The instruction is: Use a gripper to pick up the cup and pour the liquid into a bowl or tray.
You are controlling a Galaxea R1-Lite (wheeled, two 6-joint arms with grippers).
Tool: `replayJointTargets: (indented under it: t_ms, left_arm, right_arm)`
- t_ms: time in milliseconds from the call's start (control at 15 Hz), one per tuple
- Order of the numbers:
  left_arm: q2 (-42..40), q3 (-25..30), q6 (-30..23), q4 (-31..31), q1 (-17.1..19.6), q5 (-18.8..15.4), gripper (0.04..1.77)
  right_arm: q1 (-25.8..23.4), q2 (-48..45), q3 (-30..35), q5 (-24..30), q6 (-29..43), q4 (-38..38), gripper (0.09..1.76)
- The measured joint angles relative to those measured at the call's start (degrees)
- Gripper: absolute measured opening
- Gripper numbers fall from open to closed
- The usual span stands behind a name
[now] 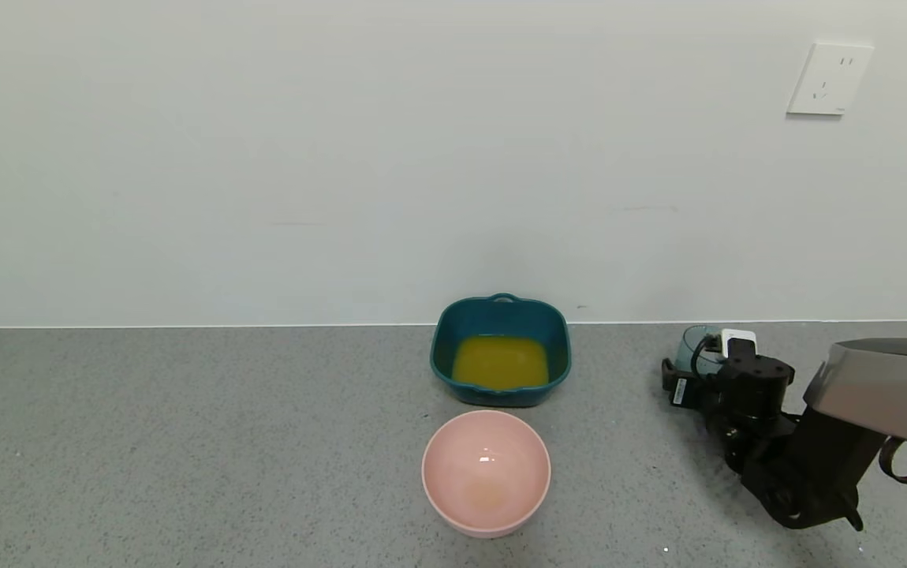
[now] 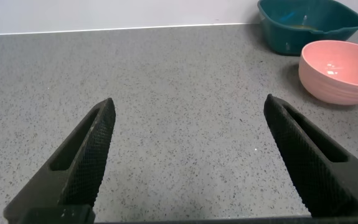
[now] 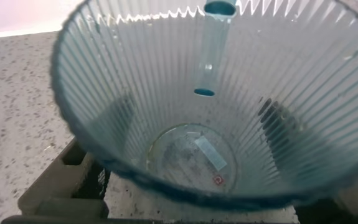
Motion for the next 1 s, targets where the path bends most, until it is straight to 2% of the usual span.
replayJointTargets:
  t_ms: [467, 800, 1000]
  left_arm:
    - [0.0, 0.0, 0.02, 0.02, 0.0, 0.0, 1.72]
    - [0.0, 0.0, 0.02, 0.02, 0.0, 0.0, 1.72]
    - [0.0, 0.0, 0.02, 0.02, 0.0, 0.02, 1.72]
  right_arm:
    - [-0.24, -6.96, 7.22, 5.12, 0.04, 4.35, 1.67]
    - [0.35, -16.9, 12.29, 6.95, -0.02, 12.59, 1.68]
    - [1.71, -26.06, 15.08, 7.89, 0.0, 20.76, 1.69]
